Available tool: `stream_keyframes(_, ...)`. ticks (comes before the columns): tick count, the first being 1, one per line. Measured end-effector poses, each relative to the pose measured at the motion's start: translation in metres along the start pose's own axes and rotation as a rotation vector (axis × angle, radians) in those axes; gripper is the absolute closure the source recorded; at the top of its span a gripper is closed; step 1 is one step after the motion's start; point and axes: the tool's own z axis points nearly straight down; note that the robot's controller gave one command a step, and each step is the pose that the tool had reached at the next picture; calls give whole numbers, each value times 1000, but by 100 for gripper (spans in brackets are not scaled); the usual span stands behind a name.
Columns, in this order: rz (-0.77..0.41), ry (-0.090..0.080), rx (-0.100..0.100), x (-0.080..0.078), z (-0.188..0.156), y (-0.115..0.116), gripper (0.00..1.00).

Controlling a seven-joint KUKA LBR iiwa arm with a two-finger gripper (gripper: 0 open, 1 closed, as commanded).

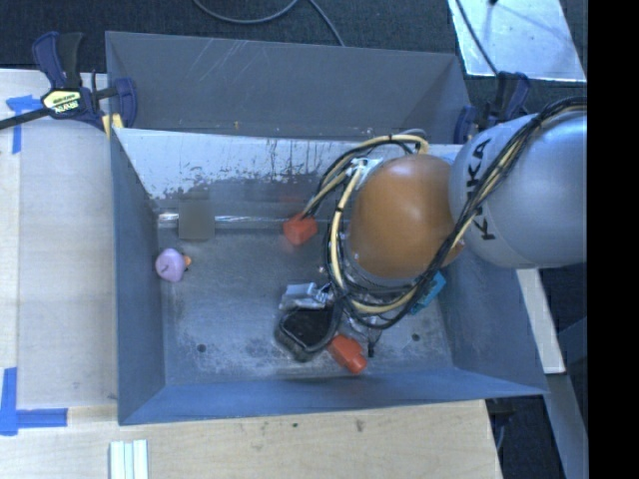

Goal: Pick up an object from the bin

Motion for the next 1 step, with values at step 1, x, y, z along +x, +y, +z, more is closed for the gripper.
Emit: stream_keyframes(1, 1, 0, 0, 0, 0, 0, 100)
